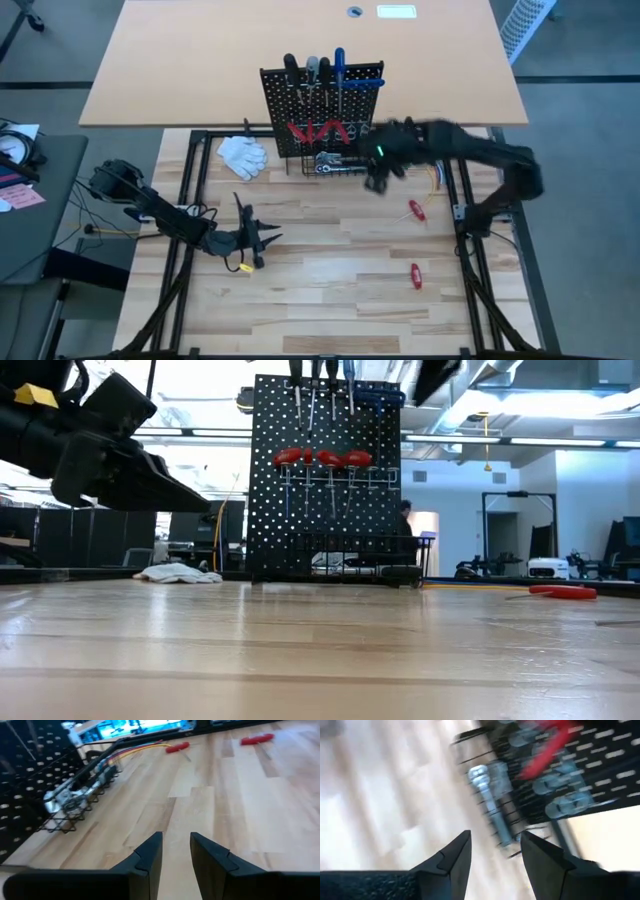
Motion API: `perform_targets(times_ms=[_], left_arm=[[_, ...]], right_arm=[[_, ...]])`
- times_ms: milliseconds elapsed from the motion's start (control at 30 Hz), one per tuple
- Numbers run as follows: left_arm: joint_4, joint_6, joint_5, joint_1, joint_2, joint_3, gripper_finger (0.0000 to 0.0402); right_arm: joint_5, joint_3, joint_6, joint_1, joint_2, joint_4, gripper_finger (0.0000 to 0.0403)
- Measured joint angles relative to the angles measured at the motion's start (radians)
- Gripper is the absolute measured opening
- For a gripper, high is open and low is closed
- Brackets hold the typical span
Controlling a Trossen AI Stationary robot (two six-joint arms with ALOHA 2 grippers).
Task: Hang tools onto peg board
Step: Hang the red allen wrench on the pegboard
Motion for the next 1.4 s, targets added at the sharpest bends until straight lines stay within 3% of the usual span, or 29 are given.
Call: perform_targets(times_ms=[133, 267, 367, 500, 600, 800, 1033, 1167, 1267, 1400], left_arm=[[0.002, 0.003, 0.029, -0.003, 0.000, 0.000, 0.0095], [0.000, 0.019, 0.032, -0.017, 0.000, 0.016, 0.0095], [-0.021, 0.048, 0.033, -0.031, 0.000, 0.044, 0.0095], [-0.070, 0.059, 0.034, -0.034, 0.000, 0.076, 0.0095], [-0.097, 0.054, 0.034, -0.025, 0.000, 0.089, 0.0095], [-0.104, 0.048, 0.034, -0.019, 0.000, 0.095, 0.0095], [-0.142, 0.009, 0.034, -0.019, 0.000, 0.095, 0.0095], [-0.149, 0.007, 0.034, -0.019, 0.000, 0.095, 0.0095], [-0.149, 0.006, 0.034, -0.019, 0.000, 0.095, 0.0095], [-0.149, 0.005, 0.034, -0.019, 0.000, 0.095, 0.0095]], right_arm=[[0.024, -0.242, 0.168, 0.189, -0.130, 0.040, 0.0170], [0.107, -0.541, 0.568, 0.361, -0.265, 0.054, 0.0167], [0.092, -0.769, 0.844, 0.453, -0.339, 0.076, 0.0173], [-0.008, -0.989, 1.058, 0.494, -0.391, 0.138, 0.0205], [-0.001, -1.080, 1.117, 0.462, -0.395, 0.134, 0.0239], [0.020, -1.144, 1.084, 0.287, -0.359, 0.133, 0.0260], [-0.098, -1.193, 0.789, 0.070, -0.264, 0.317, 0.0260], [-0.122, -1.192, 0.680, -0.009, -0.181, 0.331, 0.0256], [-0.141, -1.188, 0.594, -0.036, -0.127, 0.359, 0.0231], [-0.155, -1.185, 0.506, -0.027, -0.085, 0.399, 0.0158]])
